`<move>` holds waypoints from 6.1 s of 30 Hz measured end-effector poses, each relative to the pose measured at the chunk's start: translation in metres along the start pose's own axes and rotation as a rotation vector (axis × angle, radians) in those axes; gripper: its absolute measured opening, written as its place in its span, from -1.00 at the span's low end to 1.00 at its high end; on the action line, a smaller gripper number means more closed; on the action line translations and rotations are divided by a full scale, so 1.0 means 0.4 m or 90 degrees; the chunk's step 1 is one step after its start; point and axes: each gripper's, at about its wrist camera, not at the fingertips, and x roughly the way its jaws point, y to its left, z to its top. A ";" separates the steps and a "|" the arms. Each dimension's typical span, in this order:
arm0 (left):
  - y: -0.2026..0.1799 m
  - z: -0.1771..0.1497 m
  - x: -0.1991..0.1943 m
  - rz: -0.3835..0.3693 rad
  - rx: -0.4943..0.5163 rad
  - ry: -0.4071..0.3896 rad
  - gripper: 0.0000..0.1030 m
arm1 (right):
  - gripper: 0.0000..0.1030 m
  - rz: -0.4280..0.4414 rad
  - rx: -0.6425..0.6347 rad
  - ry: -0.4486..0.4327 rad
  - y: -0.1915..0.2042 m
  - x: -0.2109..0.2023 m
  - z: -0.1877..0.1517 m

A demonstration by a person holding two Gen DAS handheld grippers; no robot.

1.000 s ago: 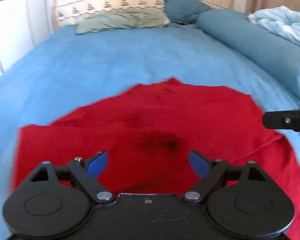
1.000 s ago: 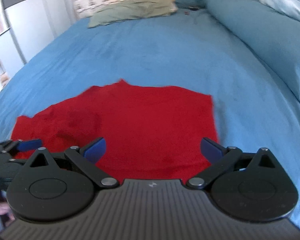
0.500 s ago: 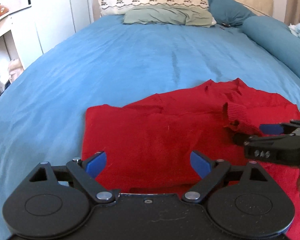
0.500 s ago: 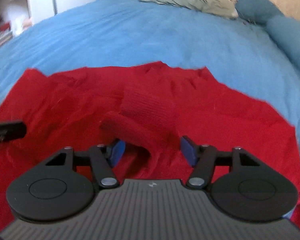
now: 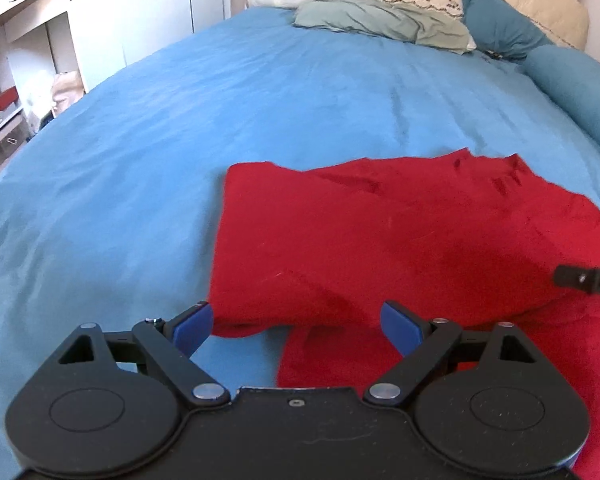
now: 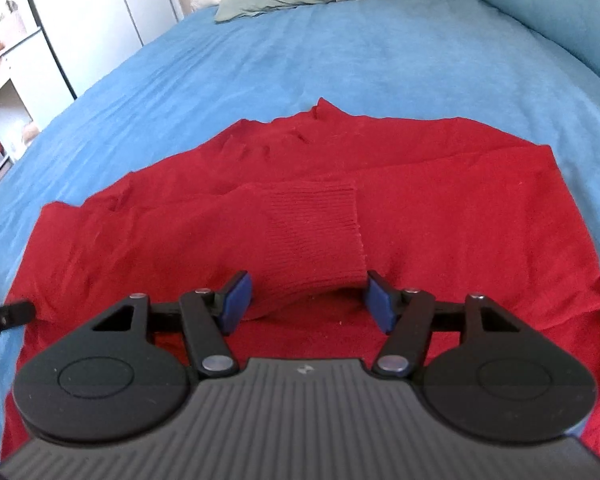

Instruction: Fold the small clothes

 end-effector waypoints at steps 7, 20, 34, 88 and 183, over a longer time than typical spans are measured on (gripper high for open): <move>0.018 -0.012 0.004 0.019 0.006 0.011 0.81 | -0.53 -0.050 -0.065 -0.006 0.048 0.020 0.028; -0.018 -0.009 0.065 0.024 0.045 0.030 0.70 | -0.58 -0.154 -0.122 -0.129 -0.095 -0.148 0.187; -0.015 -0.024 0.068 0.040 0.065 0.041 0.07 | -0.58 -0.199 -0.066 -0.031 -0.246 -0.054 0.041; 0.054 -0.336 -0.531 -0.026 0.003 0.098 0.83 | 1.00 -0.079 -0.041 0.081 -0.250 -0.691 -0.374; -0.122 0.156 0.046 -0.024 -0.018 0.033 0.78 | 0.73 -0.009 -0.029 0.047 -0.233 0.028 0.135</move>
